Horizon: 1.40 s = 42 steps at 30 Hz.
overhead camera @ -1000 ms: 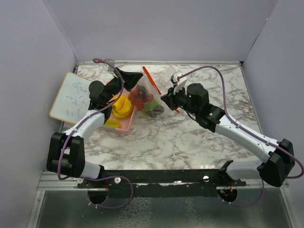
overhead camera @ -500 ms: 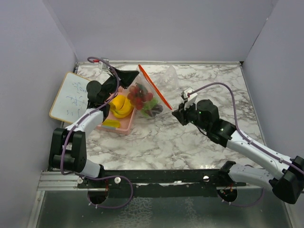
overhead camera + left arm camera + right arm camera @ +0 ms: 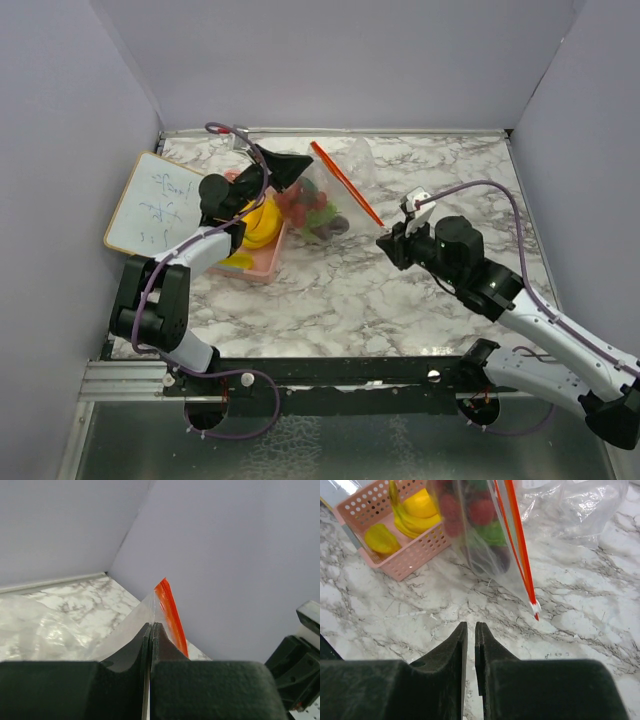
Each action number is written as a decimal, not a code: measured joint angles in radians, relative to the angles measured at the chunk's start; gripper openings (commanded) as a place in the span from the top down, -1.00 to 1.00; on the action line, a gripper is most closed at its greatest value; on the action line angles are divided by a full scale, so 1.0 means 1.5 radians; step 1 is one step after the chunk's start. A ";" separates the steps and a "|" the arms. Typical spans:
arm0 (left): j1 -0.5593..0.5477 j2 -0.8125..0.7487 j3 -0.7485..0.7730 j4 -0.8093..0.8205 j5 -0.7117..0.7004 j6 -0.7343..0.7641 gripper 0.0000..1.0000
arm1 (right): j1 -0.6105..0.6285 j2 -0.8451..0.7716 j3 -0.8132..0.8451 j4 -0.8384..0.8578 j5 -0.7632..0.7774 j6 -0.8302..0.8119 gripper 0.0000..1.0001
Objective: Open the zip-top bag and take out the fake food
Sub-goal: Open the zipper of the food storage bag at the center of the board.
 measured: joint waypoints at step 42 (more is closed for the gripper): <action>-0.188 0.117 -0.080 0.233 0.080 -0.060 1.00 | 0.000 -0.066 0.022 -0.077 0.095 0.024 0.33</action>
